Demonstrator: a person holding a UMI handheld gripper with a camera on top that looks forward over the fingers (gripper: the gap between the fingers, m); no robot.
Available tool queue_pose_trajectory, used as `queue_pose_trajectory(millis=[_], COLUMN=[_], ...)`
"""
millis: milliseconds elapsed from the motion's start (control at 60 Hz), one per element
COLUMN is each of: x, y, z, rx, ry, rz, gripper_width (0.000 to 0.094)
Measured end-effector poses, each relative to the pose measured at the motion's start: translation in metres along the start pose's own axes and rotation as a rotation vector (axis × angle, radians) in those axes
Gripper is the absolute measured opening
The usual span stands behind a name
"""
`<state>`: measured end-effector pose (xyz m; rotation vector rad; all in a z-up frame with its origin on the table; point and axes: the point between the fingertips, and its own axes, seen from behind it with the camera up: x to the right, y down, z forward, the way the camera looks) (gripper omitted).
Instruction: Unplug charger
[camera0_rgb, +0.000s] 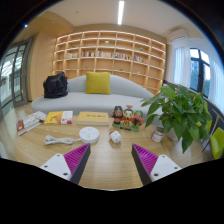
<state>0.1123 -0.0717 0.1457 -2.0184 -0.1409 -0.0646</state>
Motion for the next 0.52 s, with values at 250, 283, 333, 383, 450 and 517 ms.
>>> queue_pose_trajectory(millis=[250,283,333,383,450,517], x=[-0.025,-0.027,-0.030,-0.032,-0.033,-0.034], y=[0.013,0.015,0.020,0.022,0.023,0.021], z=[-0.111,-0.120,-0.132,-0.145,-0.157,-0.163], rx=[0.031,0.035,0.040,0.044,0.054,0.073], ry=[-0.032,-0.037,-0.037,-0.047,-0.049,-0.046], rz=[0.013,0.010,0.008,0.006,0.006,0.002], gripper_width=[0.0852,0.0854,0.0853,0.0854,0.0854,0.0853])
